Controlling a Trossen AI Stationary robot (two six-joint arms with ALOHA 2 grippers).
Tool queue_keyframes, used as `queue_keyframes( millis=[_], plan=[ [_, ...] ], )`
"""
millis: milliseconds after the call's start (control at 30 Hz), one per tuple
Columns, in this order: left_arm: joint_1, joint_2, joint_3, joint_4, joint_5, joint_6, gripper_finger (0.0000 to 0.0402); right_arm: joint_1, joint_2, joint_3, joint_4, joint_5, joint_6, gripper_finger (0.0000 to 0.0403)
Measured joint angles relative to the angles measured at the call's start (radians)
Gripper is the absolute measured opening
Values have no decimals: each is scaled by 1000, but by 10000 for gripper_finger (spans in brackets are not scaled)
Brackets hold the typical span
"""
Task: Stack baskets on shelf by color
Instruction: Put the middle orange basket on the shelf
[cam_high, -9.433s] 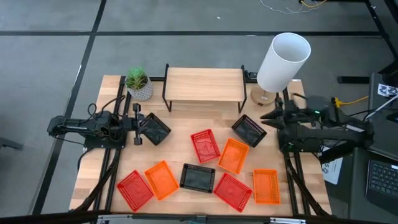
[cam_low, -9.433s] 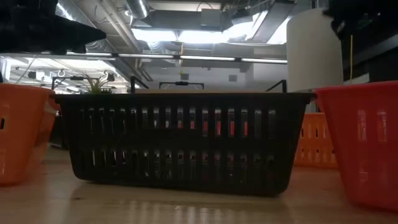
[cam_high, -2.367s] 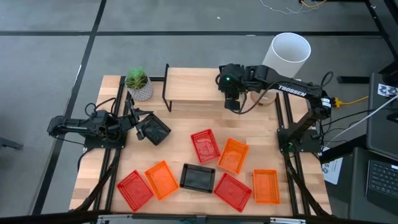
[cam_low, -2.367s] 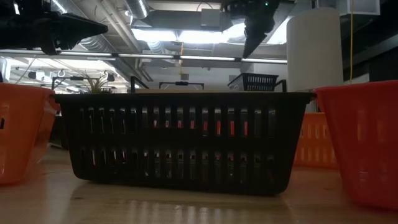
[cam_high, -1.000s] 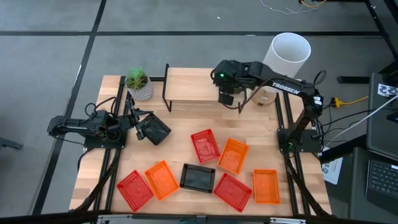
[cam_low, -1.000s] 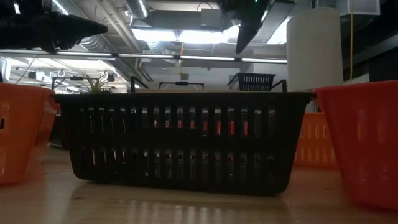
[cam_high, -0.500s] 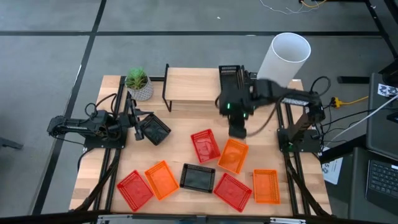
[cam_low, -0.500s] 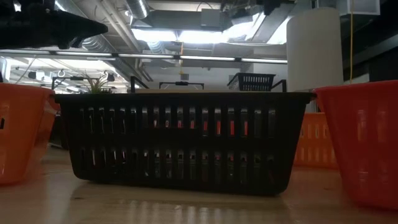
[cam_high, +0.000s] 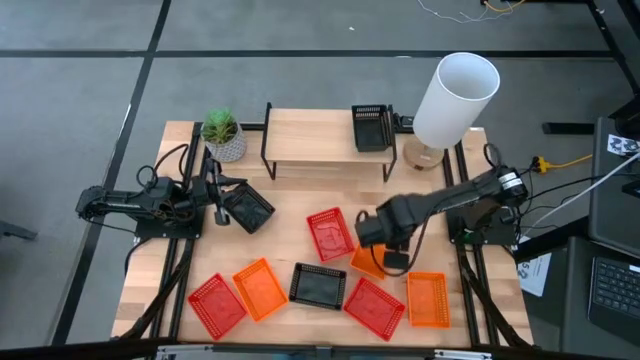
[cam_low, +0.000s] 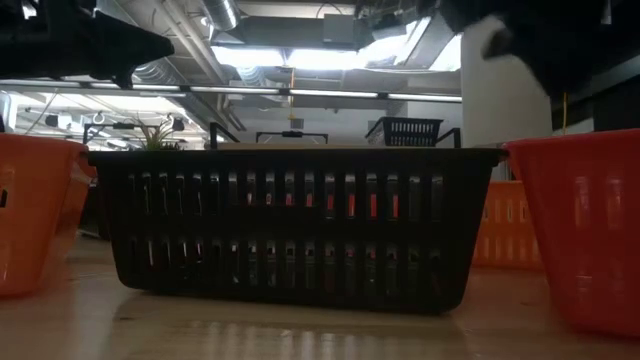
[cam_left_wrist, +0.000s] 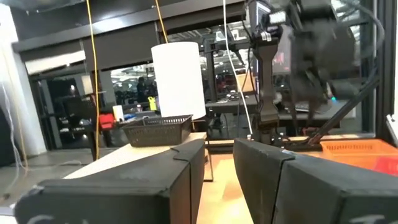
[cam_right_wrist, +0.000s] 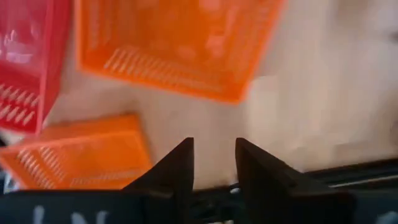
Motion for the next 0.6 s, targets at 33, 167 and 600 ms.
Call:
queue_keyframes(
  millis=[33,167,600],
  plan=[
    [0,0,0,0,0,-13,80,9,0,-33,27,-34,0,116],
    [0,0,0,0,-4,-24,80,32,0,-145,225,-149,3,116],
    [0,0,0,-3,-81,-24,80,35,3,-178,700,-7,66,116]
  ],
)
